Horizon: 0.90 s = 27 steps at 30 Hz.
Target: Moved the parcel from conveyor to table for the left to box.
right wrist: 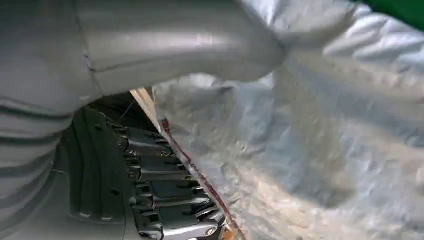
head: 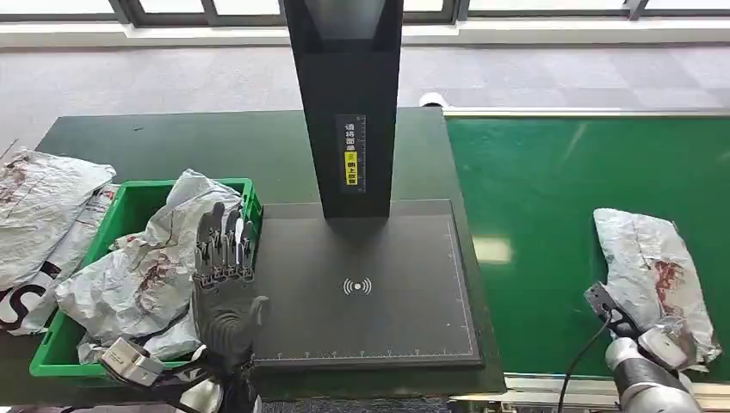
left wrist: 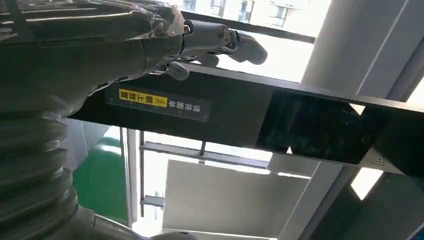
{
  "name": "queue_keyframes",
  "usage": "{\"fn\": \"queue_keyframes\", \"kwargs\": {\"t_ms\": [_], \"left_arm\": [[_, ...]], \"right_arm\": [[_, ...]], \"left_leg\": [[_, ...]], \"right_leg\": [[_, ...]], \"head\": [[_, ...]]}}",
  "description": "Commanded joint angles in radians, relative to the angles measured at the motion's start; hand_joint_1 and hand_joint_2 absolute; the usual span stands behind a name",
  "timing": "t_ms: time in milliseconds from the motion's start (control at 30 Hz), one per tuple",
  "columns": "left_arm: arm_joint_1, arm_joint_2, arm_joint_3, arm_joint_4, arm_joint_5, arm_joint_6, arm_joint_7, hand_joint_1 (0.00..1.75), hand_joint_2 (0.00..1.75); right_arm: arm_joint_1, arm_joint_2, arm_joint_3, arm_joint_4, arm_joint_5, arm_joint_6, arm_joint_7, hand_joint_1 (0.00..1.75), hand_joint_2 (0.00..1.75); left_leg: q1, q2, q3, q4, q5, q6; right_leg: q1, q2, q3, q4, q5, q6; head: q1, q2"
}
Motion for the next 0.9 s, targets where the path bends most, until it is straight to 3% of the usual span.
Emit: {"fn": "queue_keyframes", "kwargs": {"t_ms": [33,533,600,700,767,833,900], "left_arm": [[-0.009,0.021,-0.003,0.033,-0.011,-0.01,-0.04,0.0,1.75],[0.008,0.015,0.008,0.017,-0.021,-0.001,-0.04,0.0,1.75],[0.027,0.009,0.018,0.001,-0.027,0.008,-0.04,0.0,1.75],[0.042,-0.002,0.042,-0.008,-0.039,0.006,-0.04,0.0,1.75],[0.038,-0.009,0.054,-0.006,-0.042,0.005,-0.04,0.0,1.75],[0.044,-0.01,0.057,-0.024,-0.063,0.022,-0.04,0.0,1.75],[0.054,-0.009,0.061,-0.036,-0.065,0.023,-0.04,0.0,1.75]], "right_arm": [[-0.022,0.028,-0.001,0.037,0.056,0.014,-0.04,1.75,1.75],[-0.032,0.04,0.006,0.028,0.081,-0.035,-0.067,1.75,1.75],[-0.045,0.067,0.004,0.008,0.077,-0.193,-0.152,1.75,1.75],[-0.066,0.158,-0.03,-0.042,-0.015,-0.421,-0.459,1.75,1.75],[-0.05,0.228,-0.014,-0.095,-0.062,-0.5,-0.594,1.75,1.75],[0.016,0.328,0.04,-0.21,-0.095,-0.539,-0.664,1.75,1.75],[0.111,0.403,0.126,-0.337,-0.11,-0.541,-0.694,1.75,1.75]], "left_leg": [[0.001,0.003,0.002,-0.002,0.0,0.0],[0.001,0.004,0.002,-0.002,0.0,0.0],[0.001,0.004,0.002,-0.002,0.0,0.0],[0.0,0.009,0.001,-0.001,-0.001,0.0],[0.0,0.008,-0.008,0.0,-0.001,-0.001],[0.002,0.014,-0.006,-0.003,-0.001,-0.002],[0.003,0.009,-0.001,-0.004,-0.001,-0.002]], "right_leg": [[0.001,0.002,0.002,-0.003,0.001,-0.001],[0.001,0.003,0.002,-0.002,0.001,-0.001],[0.001,0.003,0.002,-0.003,0.002,-0.001],[0.001,0.008,0.0,0.0,0.002,-0.001],[0.0,0.008,-0.001,0.0,0.002,-0.001],[0.002,0.013,-0.001,-0.003,0.004,-0.002],[0.003,0.009,-0.001,-0.003,0.003,-0.002]], "head": [[0.0,0.0],[0.0,0.0],[0.0,0.0],[0.0,0.0],[0.0,0.0],[0.0,0.0],[0.0,0.0]]}}
